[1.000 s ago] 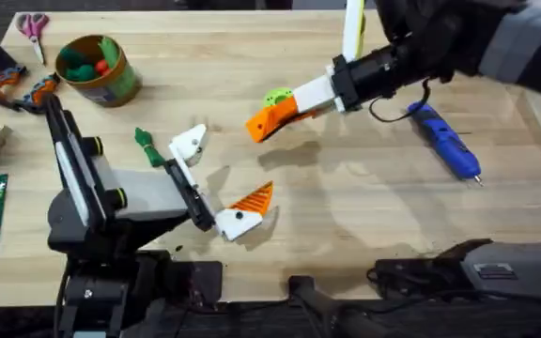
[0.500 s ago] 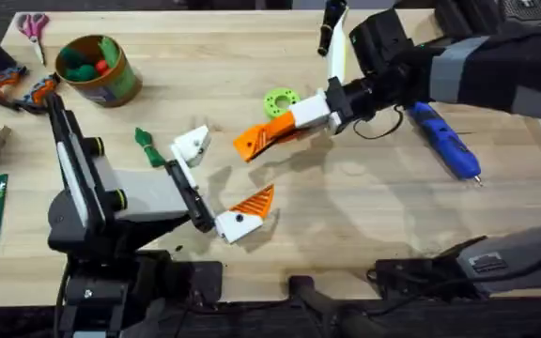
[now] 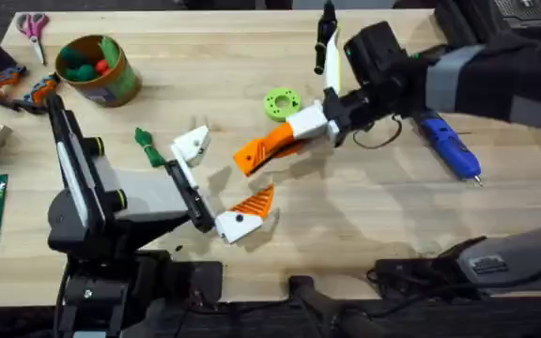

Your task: Pick up the gripper from the table and insert it into the empty holder that is missing its gripper. Then pick up a screw, insert it into the mounting hole, and use the screwdriver to tighten it. Finally, clean up the table by picking up the vegetable and placing it into the bucket.

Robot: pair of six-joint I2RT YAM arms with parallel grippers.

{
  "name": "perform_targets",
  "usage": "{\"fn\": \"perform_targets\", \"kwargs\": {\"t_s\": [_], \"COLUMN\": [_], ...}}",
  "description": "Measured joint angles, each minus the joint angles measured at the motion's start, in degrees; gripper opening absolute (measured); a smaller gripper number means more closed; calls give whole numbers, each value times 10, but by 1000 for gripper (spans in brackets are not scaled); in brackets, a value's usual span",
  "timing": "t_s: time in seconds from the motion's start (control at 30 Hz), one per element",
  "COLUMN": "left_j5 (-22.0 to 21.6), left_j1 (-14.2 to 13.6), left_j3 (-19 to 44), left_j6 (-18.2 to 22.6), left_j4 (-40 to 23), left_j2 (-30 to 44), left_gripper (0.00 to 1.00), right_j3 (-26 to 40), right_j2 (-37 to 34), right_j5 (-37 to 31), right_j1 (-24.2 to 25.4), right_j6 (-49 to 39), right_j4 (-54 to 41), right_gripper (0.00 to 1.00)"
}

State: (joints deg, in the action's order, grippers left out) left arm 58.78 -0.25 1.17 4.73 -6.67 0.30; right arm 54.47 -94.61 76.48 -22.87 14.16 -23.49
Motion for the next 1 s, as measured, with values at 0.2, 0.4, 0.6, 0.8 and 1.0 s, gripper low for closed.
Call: {"fn": "perform_targets", "kwargs": {"t_s": [0.2,0.4,0.6,0.8,1.0], "left_j5": [1,2,2,2,2], "left_j1": [0,0,0,0,0], "left_j3": [0,0,0,0,0], "left_j6": [0,0,0,0,0], "left_j4": [0,0,0,0,0], "left_j2": [0,0,0,0,0], "left_gripper": [985,985,985,986,986], "right_j3": [-84,-210,-300,-306,-306], "right_j2": [72,149,134,97,55], "right_j5": [-37,-85,-116,-104,-81], "right_j1": [-1,-1,-2,-6,-6], "right_j6": [92,288,441,485,477], "right_j4": [174,497,653,735,740], "right_gripper": [12,11,11,11,11]}}
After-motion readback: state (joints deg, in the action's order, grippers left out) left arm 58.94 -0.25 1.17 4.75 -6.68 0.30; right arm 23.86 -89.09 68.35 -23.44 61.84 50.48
